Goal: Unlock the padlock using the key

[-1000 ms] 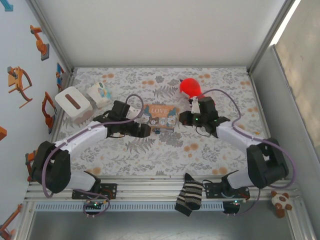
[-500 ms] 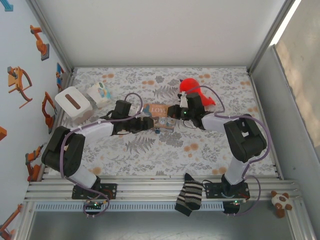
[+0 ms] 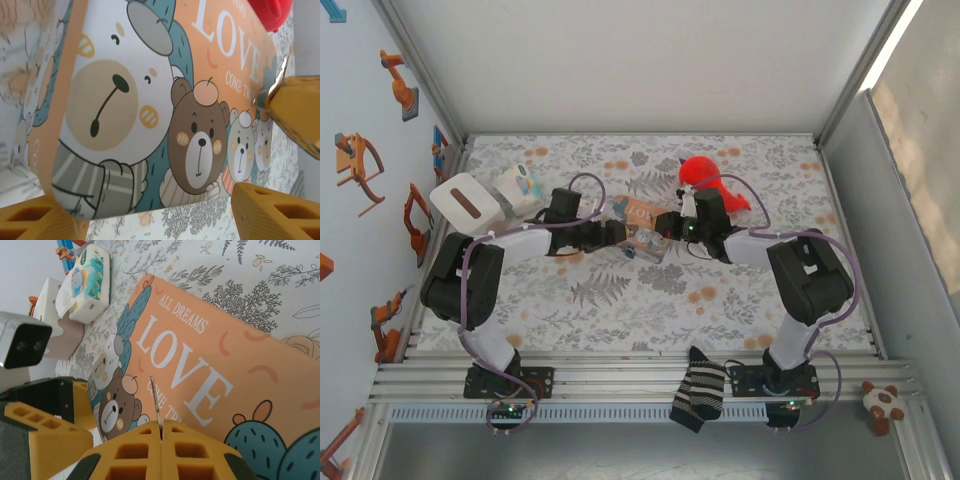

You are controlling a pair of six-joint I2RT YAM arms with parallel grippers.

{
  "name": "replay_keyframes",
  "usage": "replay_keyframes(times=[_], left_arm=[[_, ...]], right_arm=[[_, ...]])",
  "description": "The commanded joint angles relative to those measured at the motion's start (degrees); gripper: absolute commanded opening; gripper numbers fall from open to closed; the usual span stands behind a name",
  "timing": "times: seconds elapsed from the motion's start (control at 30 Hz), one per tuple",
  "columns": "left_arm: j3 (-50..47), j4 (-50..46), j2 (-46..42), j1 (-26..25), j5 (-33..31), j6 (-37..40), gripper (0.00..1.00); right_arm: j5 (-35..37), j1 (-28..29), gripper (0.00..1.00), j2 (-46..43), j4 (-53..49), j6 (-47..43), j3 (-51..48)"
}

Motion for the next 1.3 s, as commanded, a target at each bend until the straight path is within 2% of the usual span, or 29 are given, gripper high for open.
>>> replay_keyframes(times=[0.0,0.2,0.43,0.57,0.73,1.03,1.27], left_arm=[[3.95,-2.16,1.54,0.96,1.24,5.33,0.73],[1.82,-1.93,-1.98,1.24,1.53,8.32,0.73],[-12.56,9.02,-12.35,1.30,1.74,10.04,0.73],[-18.74,14.53,-14.47,1.26,2.38,10.53,0.72],[-22.18,24.34,-10.58,1.06,6.03,8.80,0.66],[-19.58,35.90,1.11,-1.07,6.47,10.15,0.61],[-15.95,35.63,5.54,-2.19,4.67,15.11,0.57]], right_arm=[[1.20,0.09,0.00,-0.37,-0.89,1.12,-1.82],[1.45,0.17,0.00,-0.20,-0.84,1.16,-0.94],[2.44,0.25,0.00,-0.51,-1.87,0.40,-0.47],[2.75,0.26,0.00,-0.32,-3.32,-0.60,0.09],[3.36,0.34,0.00,-0.37,-5.58,-1.85,0.73],[4.78,0.35,0.00,-1.11,-9.75,-4.05,2.12],[6.11,0.35,0.00,-1.86,-12.05,-5.26,3.37]])
